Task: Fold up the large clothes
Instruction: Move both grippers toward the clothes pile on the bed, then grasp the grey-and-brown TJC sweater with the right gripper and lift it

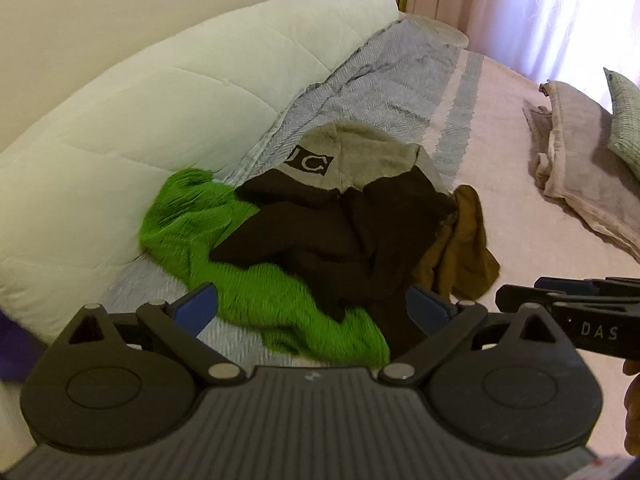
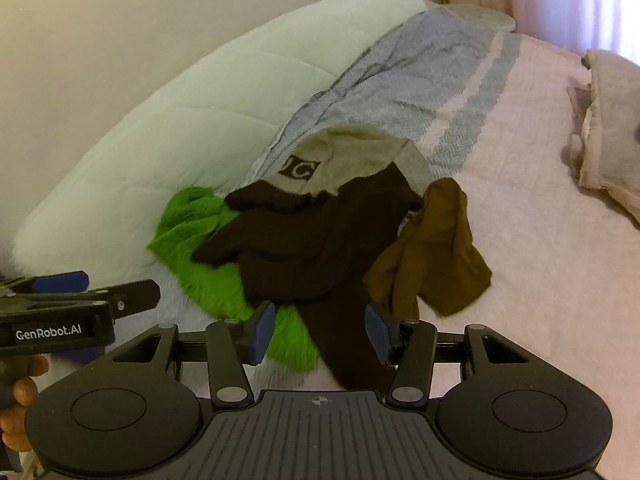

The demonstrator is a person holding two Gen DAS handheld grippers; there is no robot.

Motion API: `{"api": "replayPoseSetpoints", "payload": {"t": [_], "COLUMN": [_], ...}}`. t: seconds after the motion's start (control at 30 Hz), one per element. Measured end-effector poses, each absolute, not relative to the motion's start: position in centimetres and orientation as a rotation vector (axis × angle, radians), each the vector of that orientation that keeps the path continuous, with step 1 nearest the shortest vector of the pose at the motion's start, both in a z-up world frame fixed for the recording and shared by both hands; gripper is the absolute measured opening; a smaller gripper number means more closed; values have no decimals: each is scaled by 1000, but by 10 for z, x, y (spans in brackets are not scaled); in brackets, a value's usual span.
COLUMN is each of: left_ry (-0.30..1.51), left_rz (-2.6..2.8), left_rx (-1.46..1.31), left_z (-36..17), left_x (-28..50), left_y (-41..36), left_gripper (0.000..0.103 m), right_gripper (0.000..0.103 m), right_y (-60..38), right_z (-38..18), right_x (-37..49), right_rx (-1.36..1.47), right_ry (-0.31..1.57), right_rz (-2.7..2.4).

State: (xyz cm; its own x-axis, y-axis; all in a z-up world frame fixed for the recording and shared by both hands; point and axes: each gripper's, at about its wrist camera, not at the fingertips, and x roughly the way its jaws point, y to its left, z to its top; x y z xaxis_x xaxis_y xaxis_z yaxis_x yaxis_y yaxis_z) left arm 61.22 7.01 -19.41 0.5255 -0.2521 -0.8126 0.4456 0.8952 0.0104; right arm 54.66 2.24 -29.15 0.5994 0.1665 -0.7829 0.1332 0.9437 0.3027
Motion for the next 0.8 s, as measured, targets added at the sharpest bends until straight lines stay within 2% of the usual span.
{"api": "replayPoseSetpoints", "payload": {"t": [0.47, 0.8], "left_ry": [989, 1029], "left_rz": [-463, -429], "left_rx": [244, 256], "left_z": [-303, -335], "left_x": [737, 768], "left_y": [38, 52], "left_gripper": [90, 90], "right_gripper": [48, 48], "right_y": [-13, -2], "right_z": [-402, -459], "right_x": [648, 682], "right_rx": [571, 678], "right_ry": [958, 1063], "right_rz": [-103, -189]}}
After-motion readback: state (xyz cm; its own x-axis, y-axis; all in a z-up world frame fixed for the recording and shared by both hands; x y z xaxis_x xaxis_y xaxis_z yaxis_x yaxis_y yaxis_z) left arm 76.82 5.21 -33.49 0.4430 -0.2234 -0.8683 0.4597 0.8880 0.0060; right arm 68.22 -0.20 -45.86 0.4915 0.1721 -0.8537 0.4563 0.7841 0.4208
